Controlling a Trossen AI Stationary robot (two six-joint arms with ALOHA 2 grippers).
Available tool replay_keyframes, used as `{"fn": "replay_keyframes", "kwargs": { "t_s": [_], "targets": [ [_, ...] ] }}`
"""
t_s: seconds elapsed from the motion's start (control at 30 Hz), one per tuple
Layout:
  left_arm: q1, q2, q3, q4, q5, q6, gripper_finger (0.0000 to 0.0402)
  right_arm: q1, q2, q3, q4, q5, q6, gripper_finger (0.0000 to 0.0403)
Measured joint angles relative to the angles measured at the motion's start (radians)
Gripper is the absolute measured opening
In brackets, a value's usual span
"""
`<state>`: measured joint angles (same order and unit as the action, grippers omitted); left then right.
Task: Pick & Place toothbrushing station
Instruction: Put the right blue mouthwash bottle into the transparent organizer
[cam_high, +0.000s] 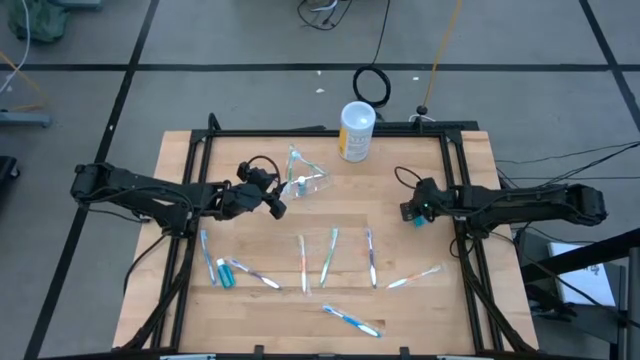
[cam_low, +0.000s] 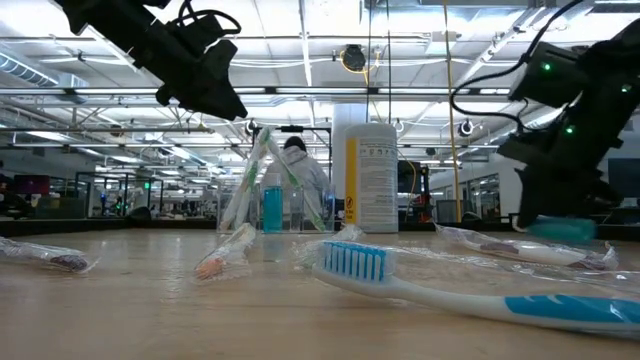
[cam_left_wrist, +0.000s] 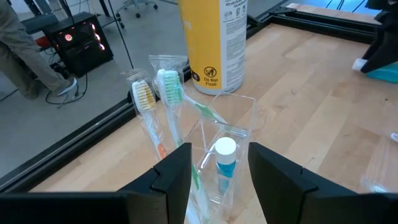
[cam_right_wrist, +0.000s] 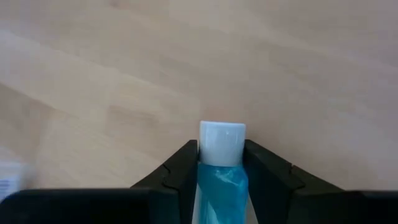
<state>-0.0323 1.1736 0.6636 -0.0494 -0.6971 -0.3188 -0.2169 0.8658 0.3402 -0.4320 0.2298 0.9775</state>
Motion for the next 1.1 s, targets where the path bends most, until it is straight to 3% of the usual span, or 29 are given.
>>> {"fn": "replay_keyframes", "kwargs": {
  "t_s": [0.17, 0.43, 0.6, 0.9, 1.0, 1.1],
  "targets": [
    [0.000, 0.000, 0.000, 0.000, 0.000, 0.000, 0.0161, -0.001, 0.000, 0.000, 0.185, -0.003, -0.087, 0.0108],
    [0.000, 0.000, 0.000, -0.001, 0.000, 0.000, 0.0161, 0.000, 0.000, 0.001, 0.339, -0.010, -0.191, 0.0107],
    [0.000, 0.000, 0.000, 0.000, 0.000, 0.000, 0.0161, 0.001, 0.049, 0.001, 0.666, 0.078, -0.330, 0.0107],
    [0.000, 0.000, 0.000, 0.001, 0.000, 0.000, 0.0161, 0.023, 0.418, 0.009, 1.552, 0.083, -0.657, 0.0107],
    [0.000, 0.000, 0.000, 0.001, 0.000, 0.000, 0.0161, 0.023, 0.570, 0.052, 1.724, 0.081, -0.723, 0.0107],
    [0.000, 0.000, 0.000, 0.001, 0.000, 0.000, 0.0161, 0.022, 0.693, 0.140, 1.776, 0.081, -0.777, 0.0107]
  ]
}}
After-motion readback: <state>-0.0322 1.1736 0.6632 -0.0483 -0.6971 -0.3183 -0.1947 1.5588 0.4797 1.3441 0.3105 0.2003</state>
